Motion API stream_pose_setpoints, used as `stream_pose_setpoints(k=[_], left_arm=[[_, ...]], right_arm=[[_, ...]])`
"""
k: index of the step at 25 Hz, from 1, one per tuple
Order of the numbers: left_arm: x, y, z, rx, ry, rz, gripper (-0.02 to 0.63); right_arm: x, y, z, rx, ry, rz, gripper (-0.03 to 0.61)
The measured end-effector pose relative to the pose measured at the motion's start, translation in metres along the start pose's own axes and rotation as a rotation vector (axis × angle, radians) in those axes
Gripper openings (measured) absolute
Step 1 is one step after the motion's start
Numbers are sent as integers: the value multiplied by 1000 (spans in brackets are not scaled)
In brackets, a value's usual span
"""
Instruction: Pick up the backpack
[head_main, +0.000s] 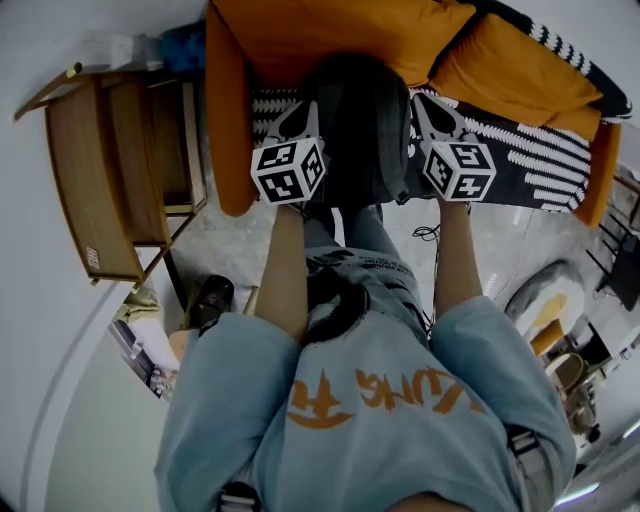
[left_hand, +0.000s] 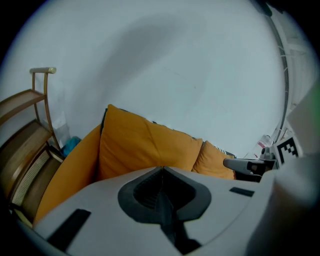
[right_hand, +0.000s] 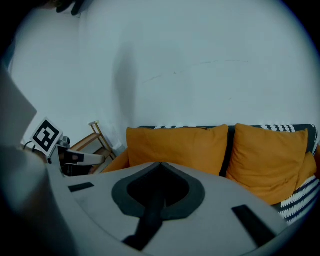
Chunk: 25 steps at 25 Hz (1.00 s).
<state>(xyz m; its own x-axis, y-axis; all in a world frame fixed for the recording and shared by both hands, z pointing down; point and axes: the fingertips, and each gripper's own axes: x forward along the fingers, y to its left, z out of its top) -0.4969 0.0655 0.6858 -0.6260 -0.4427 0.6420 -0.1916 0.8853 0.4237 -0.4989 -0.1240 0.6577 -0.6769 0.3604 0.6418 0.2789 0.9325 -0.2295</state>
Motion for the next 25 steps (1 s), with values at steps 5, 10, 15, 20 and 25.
stream_pose_setpoints(k=[5,10,15,20,25], left_arm=[[29,13,-35,-21,104,21,23],[54,24,-50,-27,167,22,113],[76,32,-61,-60,221,2,200],[101,47,-75,-76,280,25,227],[122,54,-85,-120,306,-3,261]], right_arm=[[23,-22,-37,38,104,25,0],[49,-35,-64,57,202,99,89],[75,-45,-89,73,293,144,137],[102,-54,-107,105,373,205,195],[125,-58,-127,107,445,272,207]])
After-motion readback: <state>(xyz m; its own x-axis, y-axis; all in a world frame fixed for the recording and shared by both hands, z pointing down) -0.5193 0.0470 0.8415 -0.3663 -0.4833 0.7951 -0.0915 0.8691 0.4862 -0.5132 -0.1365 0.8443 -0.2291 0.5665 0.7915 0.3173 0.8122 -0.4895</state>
